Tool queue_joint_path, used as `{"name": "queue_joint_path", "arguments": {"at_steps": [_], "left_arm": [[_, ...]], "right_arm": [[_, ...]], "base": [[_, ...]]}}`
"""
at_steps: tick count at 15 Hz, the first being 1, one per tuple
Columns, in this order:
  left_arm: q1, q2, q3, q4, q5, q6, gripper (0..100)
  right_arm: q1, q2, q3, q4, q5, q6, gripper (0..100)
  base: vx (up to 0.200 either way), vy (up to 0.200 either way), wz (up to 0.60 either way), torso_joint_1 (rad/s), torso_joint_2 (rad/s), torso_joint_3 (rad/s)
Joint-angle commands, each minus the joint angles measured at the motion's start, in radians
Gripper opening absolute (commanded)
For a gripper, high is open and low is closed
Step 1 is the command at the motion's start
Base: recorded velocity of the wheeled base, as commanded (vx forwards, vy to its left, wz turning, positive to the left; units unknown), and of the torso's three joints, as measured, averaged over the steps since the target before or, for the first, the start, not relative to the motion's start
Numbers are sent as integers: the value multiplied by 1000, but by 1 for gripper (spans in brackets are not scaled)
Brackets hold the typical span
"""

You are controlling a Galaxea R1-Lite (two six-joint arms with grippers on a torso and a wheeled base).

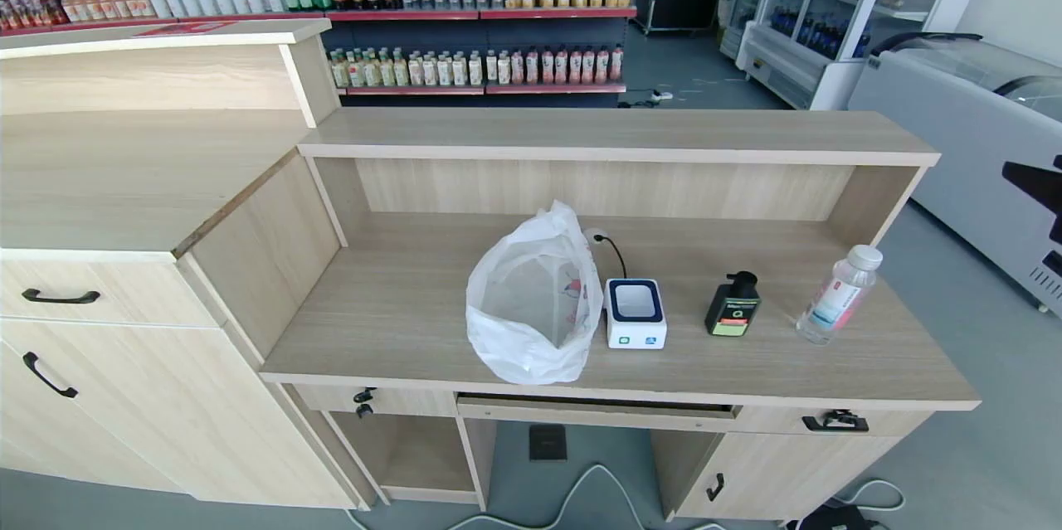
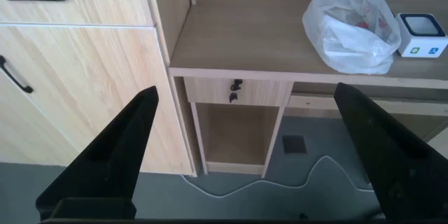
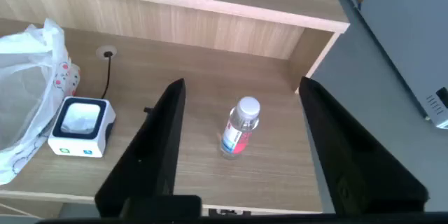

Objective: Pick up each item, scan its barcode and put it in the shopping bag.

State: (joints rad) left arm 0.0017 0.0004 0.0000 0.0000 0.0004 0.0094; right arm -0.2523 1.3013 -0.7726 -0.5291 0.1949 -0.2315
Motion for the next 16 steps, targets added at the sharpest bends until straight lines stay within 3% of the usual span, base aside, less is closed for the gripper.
{"name": "queue_joint_path", "arguments": {"at_steps": [1,4,6,9,16], "left_arm": [[0,0,0,0,1,0,100],[0,0,0,0,0,0,100],[0,0,0,0,0,0,100],[0,0,0,0,1,0,100],[0,0,0,0,0,0,100]], "right_arm": [[-62,263,-50,-52,109,-40,100],[-77,383,-102,-46,302,-146,100],[-90,454,-117,-43,339,-187,100],[-122,483,-51,-26,339,-196,100],[-140,670,-102,-31,339,-399,100]], "base": [[0,0,0,0,0,0],[0,0,0,0,0,0],[0,0,0,0,0,0],[0,0,0,0,0,0],[0,0,0,0,0,0]]}}
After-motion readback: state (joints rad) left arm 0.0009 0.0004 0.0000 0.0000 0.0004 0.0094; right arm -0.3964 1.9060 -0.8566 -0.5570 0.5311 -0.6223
